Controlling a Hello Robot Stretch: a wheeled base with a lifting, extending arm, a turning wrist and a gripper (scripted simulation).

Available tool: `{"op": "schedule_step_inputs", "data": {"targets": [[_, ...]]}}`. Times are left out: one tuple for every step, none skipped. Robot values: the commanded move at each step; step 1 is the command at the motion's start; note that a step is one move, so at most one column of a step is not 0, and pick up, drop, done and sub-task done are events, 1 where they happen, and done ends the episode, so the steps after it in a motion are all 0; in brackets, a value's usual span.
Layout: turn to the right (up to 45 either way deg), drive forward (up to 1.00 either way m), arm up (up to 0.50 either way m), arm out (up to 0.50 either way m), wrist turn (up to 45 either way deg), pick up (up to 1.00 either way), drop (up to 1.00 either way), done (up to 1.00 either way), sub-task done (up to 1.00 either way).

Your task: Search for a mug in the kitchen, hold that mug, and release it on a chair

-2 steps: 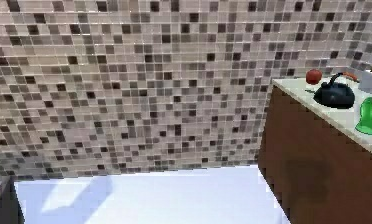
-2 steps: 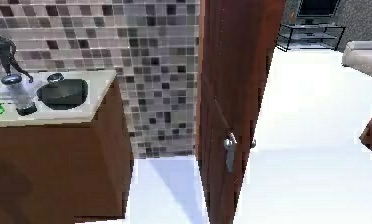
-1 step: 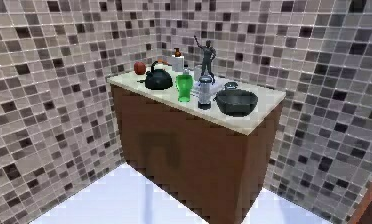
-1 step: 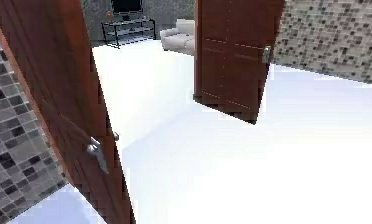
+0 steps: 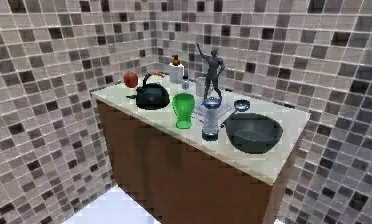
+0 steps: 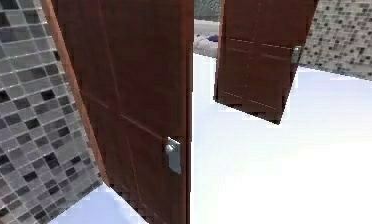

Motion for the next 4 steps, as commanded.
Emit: {"op": "schedule_step_inputs", "data": {"targets": [[-45.0,0.0,0.0,0.0,0.0,0.0,0.0,0.0,0.0],[-36.0,0.0,0.0,0.0,0.0,0.0,0.0,0.0,0.0],[-3.0,0.0,0.0,0.0,0.0,0.0,0.0,0.0,0.0],[45.0,0.0,0.0,0.0,0.0,0.0,0.0,0.0,0.0]]}}
